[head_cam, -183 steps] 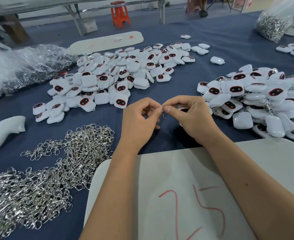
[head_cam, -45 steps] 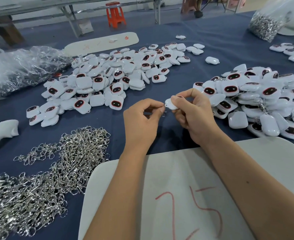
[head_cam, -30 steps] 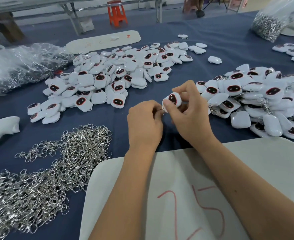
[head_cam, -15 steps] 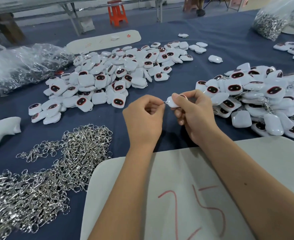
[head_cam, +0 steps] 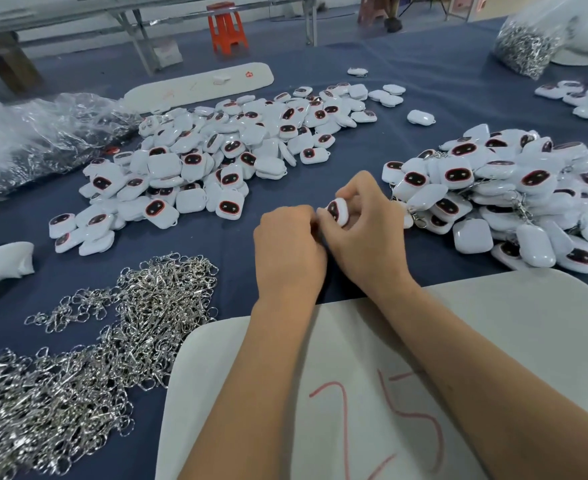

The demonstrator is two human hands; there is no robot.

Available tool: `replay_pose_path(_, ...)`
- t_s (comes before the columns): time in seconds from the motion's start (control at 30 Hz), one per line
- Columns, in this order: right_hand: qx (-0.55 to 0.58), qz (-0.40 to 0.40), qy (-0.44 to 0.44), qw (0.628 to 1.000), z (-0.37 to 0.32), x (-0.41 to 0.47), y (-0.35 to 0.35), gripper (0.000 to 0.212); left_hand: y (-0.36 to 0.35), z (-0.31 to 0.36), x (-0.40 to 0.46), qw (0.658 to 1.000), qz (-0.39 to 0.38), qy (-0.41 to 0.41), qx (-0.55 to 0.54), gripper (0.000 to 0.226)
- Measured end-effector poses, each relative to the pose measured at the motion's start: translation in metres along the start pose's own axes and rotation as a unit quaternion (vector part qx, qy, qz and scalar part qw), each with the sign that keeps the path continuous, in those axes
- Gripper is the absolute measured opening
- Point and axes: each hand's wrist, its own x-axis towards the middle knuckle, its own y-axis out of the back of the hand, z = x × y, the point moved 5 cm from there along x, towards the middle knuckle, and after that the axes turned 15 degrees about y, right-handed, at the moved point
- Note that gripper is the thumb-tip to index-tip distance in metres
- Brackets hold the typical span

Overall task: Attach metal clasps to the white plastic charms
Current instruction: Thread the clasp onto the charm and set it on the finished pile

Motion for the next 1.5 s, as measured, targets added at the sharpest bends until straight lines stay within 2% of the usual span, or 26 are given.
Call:
replay_pose_path(0.03, 0.025, 0.006, -0.014, 1.0, 0.002, 0.001, 0.001, 0.028, -0.001, -0.002, 0.001, 1.0, -0.006, 0.01, -0.026, 0.022)
replay_pose_path(0.1, 0.145, 0.037, -0.095, 0.984, 0.01, 0.002, 0.002, 0.027, 0.001, -0.01, 0.001, 0.982, -0.021, 0.06, -0.18, 0.012)
replay_pose_path(0.13, 0.212, 0.05, -0.139, 0.966, 0.014, 0.001, 0.002, 0.025, 0.0, -0.015, 0.0, 0.955, -0.035, 0.101, -0.278, 0.009)
replay_pose_path(0.2, 0.295, 0.057, -0.181, 0.937, 0.019, 0.002, 0.003, 0.021, -0.009, -0.02, -0.002, 0.873, -0.096, 0.191, -0.438, 0.008)
replay_pose_path(0.27, 0.335, 0.055, -0.19, 0.921, 0.02, 0.003, 0.003, 0.018, -0.02, -0.019, -0.004, 0.801, -0.173, 0.24, -0.52, 0.008)
replay_pose_path(0.3, 0.35, 0.057, -0.195, 0.914, 0.021, 0.004, 0.002, 0.018, -0.023, -0.017, -0.005, 0.779, -0.2, 0.247, -0.54, 0.009)
replay_pose_path(0.37, 0.371, 0.066, -0.209, 0.903, 0.024, 0.004, 0.002, 0.019, -0.025, -0.015, -0.004, 0.762, -0.23, 0.25, -0.551, 0.01)
replay_pose_path(0.43, 0.369, 0.075, -0.216, 0.901, 0.024, 0.004, 0.002, 0.019, -0.026, -0.014, -0.004, 0.772, -0.232, 0.25, -0.537, 0.012)
replay_pose_path(0.47, 0.358, 0.077, -0.215, 0.905, 0.025, 0.003, 0.002, 0.019, -0.025, -0.014, -0.004, 0.79, -0.22, 0.244, -0.518, 0.013)
replay_pose_path(0.53, 0.316, 0.074, -0.212, 0.922, 0.024, 0.002, 0.003, 0.02, -0.017, -0.014, -0.002, 0.872, -0.155, 0.196, -0.421, 0.011)
replay_pose_path(0.6, 0.231, 0.063, -0.186, 0.953, 0.022, 0.001, 0.003, 0.022, -0.006, -0.01, -0.002, 0.961, -0.069, 0.1, -0.25, 0.011)
replay_pose_path(0.67, 0.086, 0.043, -0.107, 0.99, 0.014, 0.0, 0.005, 0.023, -0.004, -0.005, -0.003, 0.993, -0.046, 0.042, -0.095, 0.009)
replay_pose_path(0.73, -0.01, 0.035, -0.02, 0.999, 0.003, -0.001, 0.005, 0.023, -0.007, 0.0, -0.002, 0.999, -0.047, 0.026, 0.005, 0.009)
replay_pose_path(0.83, -0.003, 0.02, 0.029, 0.999, -0.005, 0.0, 0.003, 0.025, -0.007, 0.002, -0.001, 0.997, -0.04, 0.012, 0.066, 0.01)
replay_pose_path(0.87, 0.03, 0.022, 0.008, 0.999, -0.003, 0.001, 0.003, 0.026, -0.007, 0.0, 0.0, 0.998, -0.038, 0.01, 0.043, 0.009)
replay_pose_path(0.93, 0.143, 0.044, -0.083, 0.985, 0.007, 0.002, 0.005, 0.024, -0.004, -0.006, 0.0, 0.995, -0.044, 0.035, -0.085, 0.008)
replay_pose_path(1.0, 0.25, 0.059, -0.166, 0.952, 0.017, 0.002, 0.005, 0.02, -0.006, -0.011, -0.001, 0.956, -0.07, 0.098, -0.267, 0.01)
replay_pose_path(1.07, 0.308, 0.057, -0.194, 0.93, 0.021, 0.003, 0.005, 0.019, -0.014, -0.015, -0.002, 0.873, -0.139, 0.189, -0.428, 0.009)
replay_pose_path(1.13, 0.347, 0.055, -0.203, 0.914, 0.023, 0.005, 0.004, 0.016, -0.022, -0.013, -0.004, 0.794, -0.209, 0.238, -0.519, 0.01)
replay_pose_path(1.17, 0.362, 0.056, -0.208, 0.907, 0.024, 0.005, 0.003, 0.015, -0.024, -0.012, -0.005, 0.778, -0.231, 0.243, -0.532, 0.012)
replay_pose_path(1.23, 0.373, 0.063, -0.215, 0.901, 0.026, 0.005, 0.002, 0.014, -0.026, -0.012, -0.004, 0.769, -0.25, 0.236, -0.539, 0.014)
replay_pose_path(1.27, 0.368, 0.069, -0.215, 0.902, 0.026, 0.005, 0.002, 0.015, -0.026, -0.012, -0.004, 0.775, -0.247, 0.233, -0.533, 0.014)
replay_pose_path(1.3, 0.359, 0.075, -0.214, 0.905, 0.027, 0.005, 0.003, 0.015, -0.024, -0.012, -0.004, 0.799, -0.229, 0.22, -0.511, 0.013)
replay_pose_path(1.4, 0.3, 0.073, -0.208, 0.928, 0.025, 0.003, 0.003, 0.017, -0.008, -0.009, -0.002, 0.944, -0.106, 0.09, -0.299, 0.011)
replay_pose_path(1.43, 0.27, 0.063, -0.204, 0.939, 0.025, 0.002, 0.002, 0.018, -0.005, -0.008, -0.003, 0.968, -0.077, 0.054, -0.231, 0.011)
replay_pose_path(1.5, 0.183, 0.039, -0.161, 0.969, 0.02, 0.0, 0.003, 0.019, -0.003, -0.008, -0.003, 0.986, -0.077, 0.024, -0.144, 0.009)
